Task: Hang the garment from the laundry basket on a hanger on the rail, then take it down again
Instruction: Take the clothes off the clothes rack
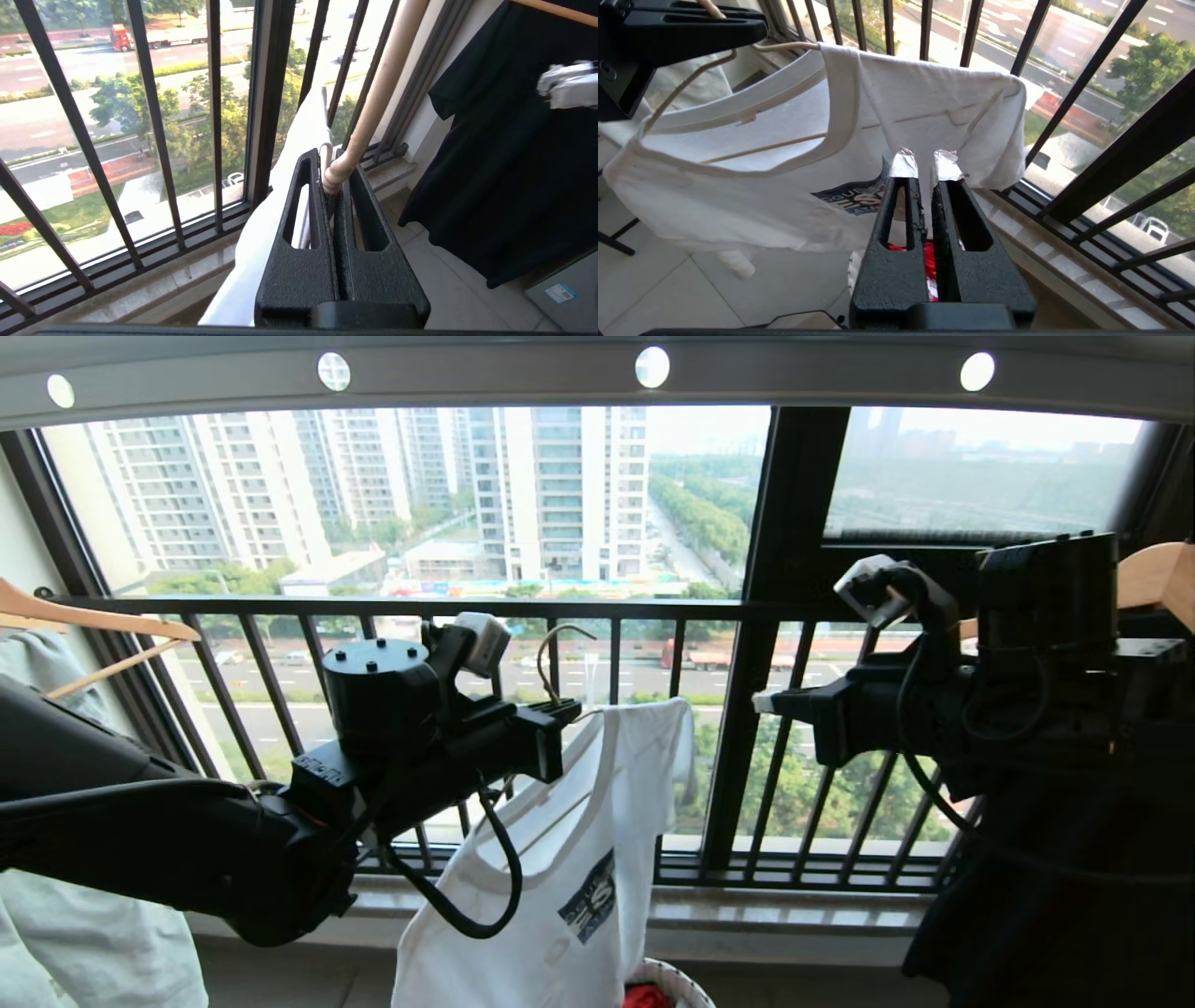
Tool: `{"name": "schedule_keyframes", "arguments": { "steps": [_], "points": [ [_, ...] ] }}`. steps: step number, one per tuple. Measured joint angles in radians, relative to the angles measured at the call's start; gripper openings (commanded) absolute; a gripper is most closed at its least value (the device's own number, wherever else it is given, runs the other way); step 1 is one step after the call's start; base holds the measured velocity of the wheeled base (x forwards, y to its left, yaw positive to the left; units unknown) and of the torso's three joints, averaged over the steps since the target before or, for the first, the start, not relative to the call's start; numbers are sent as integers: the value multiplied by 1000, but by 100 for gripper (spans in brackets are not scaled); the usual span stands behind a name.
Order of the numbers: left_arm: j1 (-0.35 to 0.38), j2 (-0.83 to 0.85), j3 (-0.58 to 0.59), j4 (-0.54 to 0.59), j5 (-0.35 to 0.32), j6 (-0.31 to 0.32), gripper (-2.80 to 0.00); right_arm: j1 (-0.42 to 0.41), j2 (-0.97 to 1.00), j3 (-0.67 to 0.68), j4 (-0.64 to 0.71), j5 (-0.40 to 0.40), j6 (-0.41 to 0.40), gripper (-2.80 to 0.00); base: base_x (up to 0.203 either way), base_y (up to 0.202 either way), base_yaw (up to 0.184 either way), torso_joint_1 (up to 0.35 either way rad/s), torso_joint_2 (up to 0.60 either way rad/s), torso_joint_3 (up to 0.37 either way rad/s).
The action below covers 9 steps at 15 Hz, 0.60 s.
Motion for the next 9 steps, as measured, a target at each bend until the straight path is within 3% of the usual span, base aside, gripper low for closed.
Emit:
{"name": "schedule_keyframes", "arguments": {
  "steps": [4,9],
  "points": [
    [-50,17,-27,-1,92,-54,-280,122,126,-17,-136,-234,36,0,0,0,0,0,0,0],
    [-80,-16,-49,9,154,-60,-280,285,199,-29,-187,-553,34,0,0,0,0,0,0,0]
  ]
}}
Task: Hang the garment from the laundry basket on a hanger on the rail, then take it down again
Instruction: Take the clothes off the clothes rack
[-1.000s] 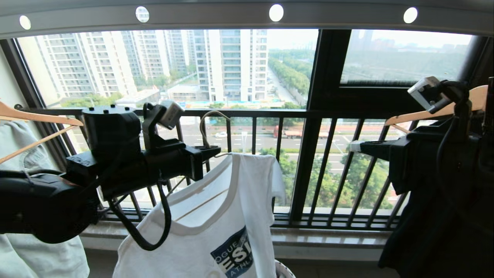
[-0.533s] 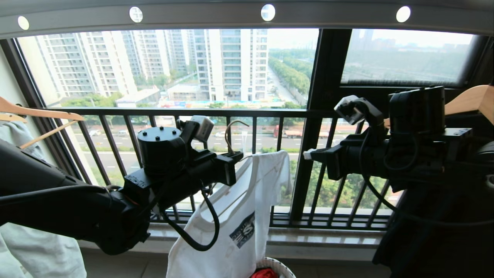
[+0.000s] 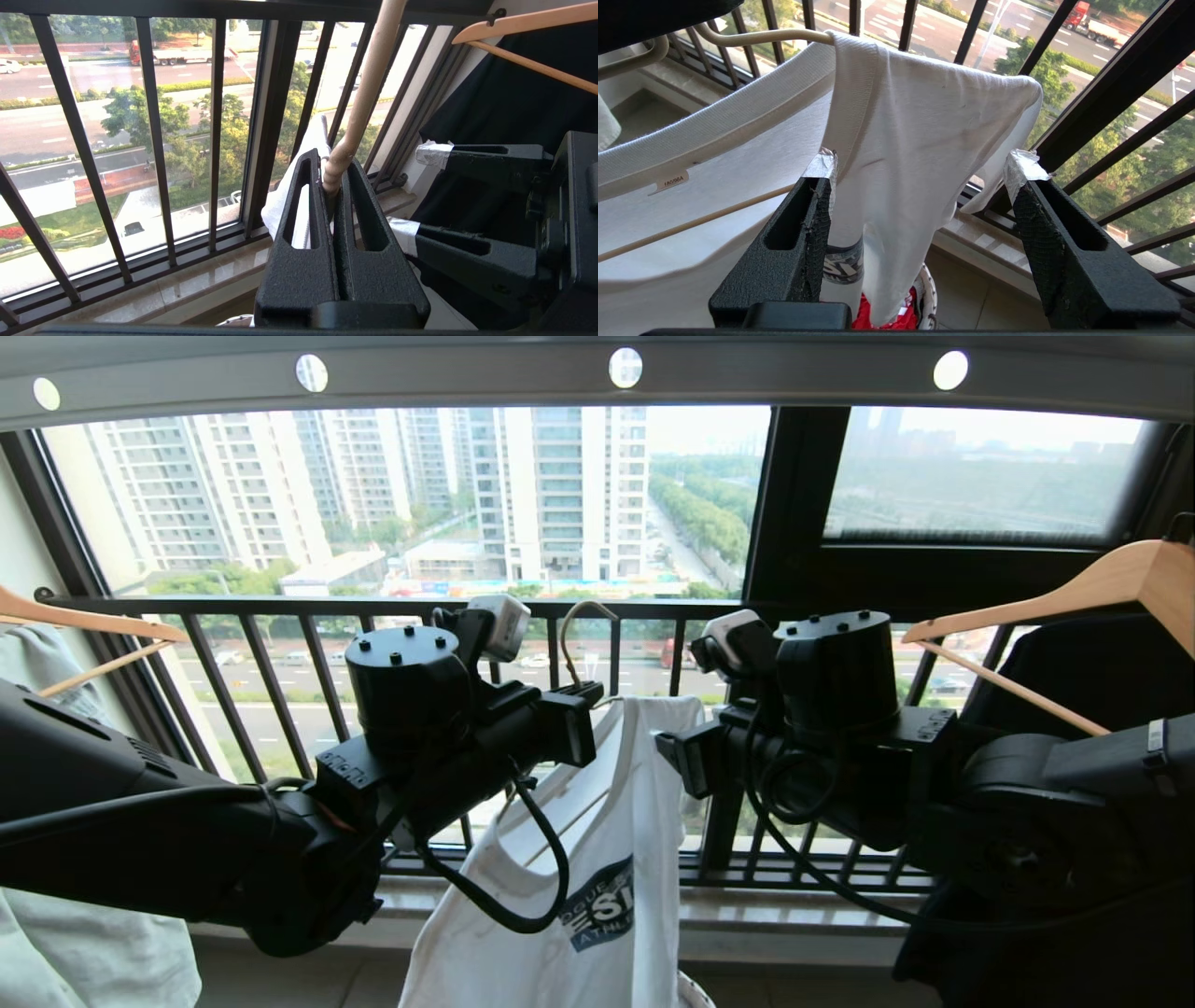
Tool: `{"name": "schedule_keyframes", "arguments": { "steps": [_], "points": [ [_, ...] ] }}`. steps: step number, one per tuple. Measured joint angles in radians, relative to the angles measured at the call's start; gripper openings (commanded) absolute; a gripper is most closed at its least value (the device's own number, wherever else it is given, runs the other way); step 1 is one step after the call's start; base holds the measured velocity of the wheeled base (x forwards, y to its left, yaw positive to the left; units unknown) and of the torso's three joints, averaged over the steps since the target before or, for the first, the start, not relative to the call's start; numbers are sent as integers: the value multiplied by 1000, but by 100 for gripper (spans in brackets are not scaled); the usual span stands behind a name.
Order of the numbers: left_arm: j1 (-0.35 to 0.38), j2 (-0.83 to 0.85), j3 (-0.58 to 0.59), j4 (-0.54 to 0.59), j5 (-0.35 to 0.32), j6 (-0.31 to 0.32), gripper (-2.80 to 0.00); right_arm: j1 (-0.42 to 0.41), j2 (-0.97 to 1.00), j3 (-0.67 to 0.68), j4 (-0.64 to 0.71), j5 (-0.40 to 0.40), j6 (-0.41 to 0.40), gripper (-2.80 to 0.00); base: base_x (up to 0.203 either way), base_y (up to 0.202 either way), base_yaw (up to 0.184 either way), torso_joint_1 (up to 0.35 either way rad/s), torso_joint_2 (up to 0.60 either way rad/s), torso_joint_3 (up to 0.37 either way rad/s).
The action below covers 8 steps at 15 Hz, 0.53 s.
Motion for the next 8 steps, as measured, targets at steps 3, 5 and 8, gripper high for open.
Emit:
{"name": "schedule_keyframes", "arguments": {
  "steps": [3,5,8],
  "points": [
    [-26,-13,-8,1,45,0,-280,67,33,-23,-2,-119,3,0,0,0,0,0,0,0],
    [-29,-15,-14,1,47,0,-280,88,50,-31,-39,-145,4,0,0,0,0,0,0,0],
    [-33,-17,-16,1,47,0,-280,105,87,-34,-134,-225,-6,0,0,0,0,0,0,0]
  ]
}}
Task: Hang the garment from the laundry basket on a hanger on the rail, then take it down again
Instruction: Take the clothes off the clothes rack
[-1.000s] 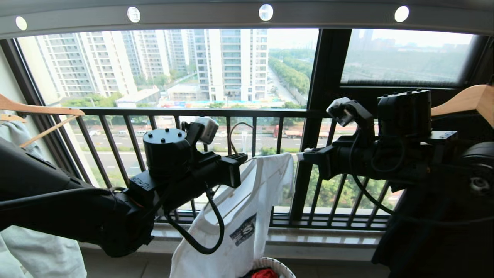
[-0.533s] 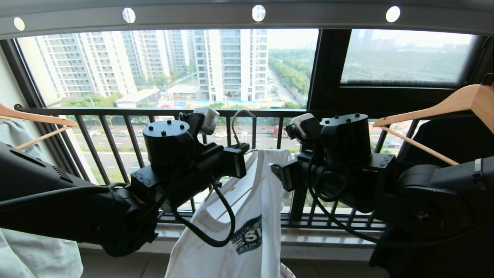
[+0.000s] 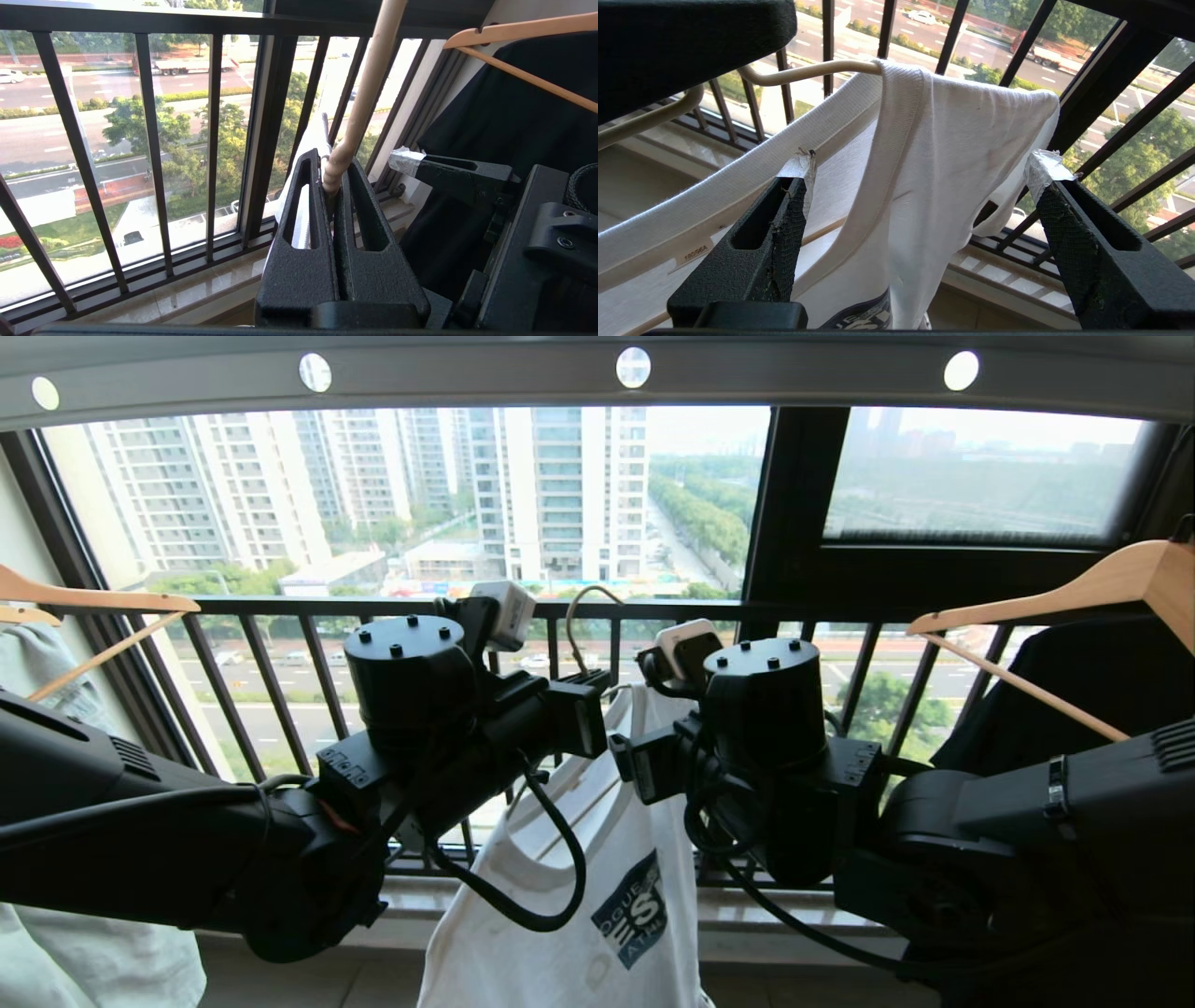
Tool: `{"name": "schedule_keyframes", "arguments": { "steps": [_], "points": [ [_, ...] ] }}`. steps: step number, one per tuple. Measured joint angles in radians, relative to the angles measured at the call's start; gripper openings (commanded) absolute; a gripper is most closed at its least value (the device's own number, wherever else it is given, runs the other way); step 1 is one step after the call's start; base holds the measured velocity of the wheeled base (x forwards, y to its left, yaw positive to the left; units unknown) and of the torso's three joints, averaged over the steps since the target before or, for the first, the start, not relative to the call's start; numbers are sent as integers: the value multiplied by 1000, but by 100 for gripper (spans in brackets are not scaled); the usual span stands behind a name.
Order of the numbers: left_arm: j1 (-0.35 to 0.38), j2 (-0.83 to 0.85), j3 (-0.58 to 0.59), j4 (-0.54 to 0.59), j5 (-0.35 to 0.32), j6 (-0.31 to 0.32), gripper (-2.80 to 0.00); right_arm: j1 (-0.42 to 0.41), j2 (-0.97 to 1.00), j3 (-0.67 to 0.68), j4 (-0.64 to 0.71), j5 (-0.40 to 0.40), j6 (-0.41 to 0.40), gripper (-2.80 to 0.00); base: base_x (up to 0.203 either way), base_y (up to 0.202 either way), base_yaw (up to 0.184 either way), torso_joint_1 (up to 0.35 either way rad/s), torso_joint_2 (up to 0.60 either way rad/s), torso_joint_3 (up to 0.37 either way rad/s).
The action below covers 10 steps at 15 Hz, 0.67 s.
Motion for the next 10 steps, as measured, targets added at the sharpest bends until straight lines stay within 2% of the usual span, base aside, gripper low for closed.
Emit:
{"name": "schedule_keyframes", "arguments": {
  "steps": [5,10],
  "points": [
    [-9,-13,4,0,0,-6,-280,-15,43,-27,-32,-69,-14,0,0,0,0,0,0,0],
    [-10,-36,6,0,1,-8,-280,-49,63,-52,-53,-89,-19,0,0,0,0,0,0,0]
  ]
}}
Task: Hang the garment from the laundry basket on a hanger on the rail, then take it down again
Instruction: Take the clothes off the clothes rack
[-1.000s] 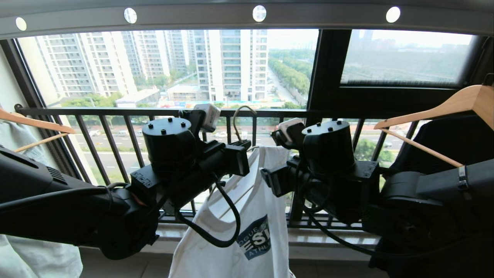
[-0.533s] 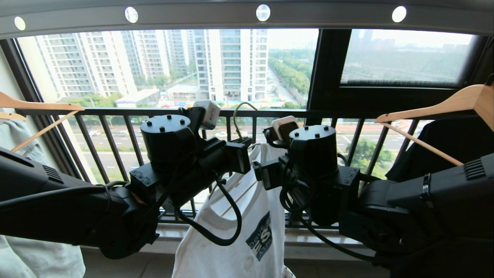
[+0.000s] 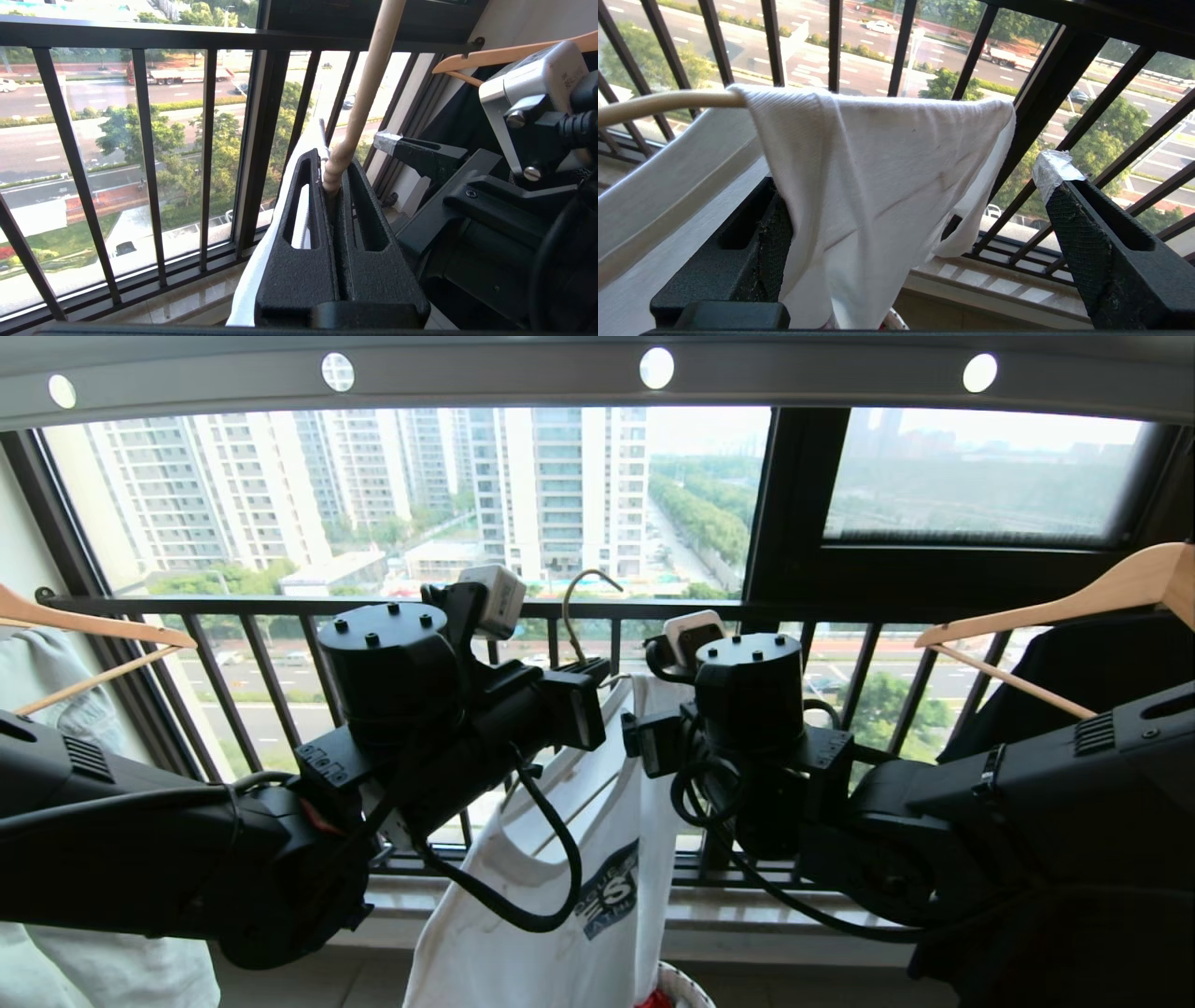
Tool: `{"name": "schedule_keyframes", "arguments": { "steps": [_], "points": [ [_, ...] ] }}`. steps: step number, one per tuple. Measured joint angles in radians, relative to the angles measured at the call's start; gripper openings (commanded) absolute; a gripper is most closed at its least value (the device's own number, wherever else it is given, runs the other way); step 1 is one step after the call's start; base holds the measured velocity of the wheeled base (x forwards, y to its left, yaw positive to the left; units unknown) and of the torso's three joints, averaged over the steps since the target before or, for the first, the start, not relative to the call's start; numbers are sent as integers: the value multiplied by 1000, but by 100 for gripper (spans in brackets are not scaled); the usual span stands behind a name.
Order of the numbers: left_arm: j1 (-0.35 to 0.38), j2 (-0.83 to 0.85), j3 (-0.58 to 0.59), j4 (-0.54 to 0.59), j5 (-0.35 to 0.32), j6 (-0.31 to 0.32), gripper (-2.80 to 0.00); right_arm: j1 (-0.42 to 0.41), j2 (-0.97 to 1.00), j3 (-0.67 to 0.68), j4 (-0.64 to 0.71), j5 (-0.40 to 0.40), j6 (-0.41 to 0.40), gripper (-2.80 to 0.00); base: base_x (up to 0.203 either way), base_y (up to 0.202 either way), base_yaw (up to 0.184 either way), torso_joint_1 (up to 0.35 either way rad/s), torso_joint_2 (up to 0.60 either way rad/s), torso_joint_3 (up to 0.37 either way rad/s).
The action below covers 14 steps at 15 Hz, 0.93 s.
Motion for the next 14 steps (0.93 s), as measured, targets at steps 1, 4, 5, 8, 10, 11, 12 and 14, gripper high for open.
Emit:
{"name": "schedule_keyframes", "arguments": {
  "steps": [1,4,5,8,10,11,12,14],
  "points": [
    [0,-3,0,0,0,0,-280,-13,5,-7,-31,-4,-2,0,0,0,0,0,0,0],
    [0,-7,0,0,0,0,-280,-60,19,-24,-66,-4,-15,-280,0,0,0,0,0,0],
    [0,-6,-1,0,4,0,-280,-73,21,-29,-67,-4,-18,-280,0,0,0,0,0,0],
    [3,-1,-6,0,14,0,-280,-92,23,-37,-66,-3,-21,-280,0,0,0,0,0,0],
    [6,4,-6,-1,17,0,-280,-115,25,-45,-66,-2,-22,-280,0,0,0,0,0,0],
    [10,11,-9,-2,24,1,-280,-123,25,-50,-66,-2,-22,-280,0,0,0,0,0,0],
    [14,17,-16,-3,33,1,-280,-135,25,-56,-65,0,-22,-280,0,0,0,0,0,0],
    [18,27,-20,-3,39,3,-280,-169,26,-70,-64,5,-27,-280,0,0,0,0,0,0]
  ]
}}
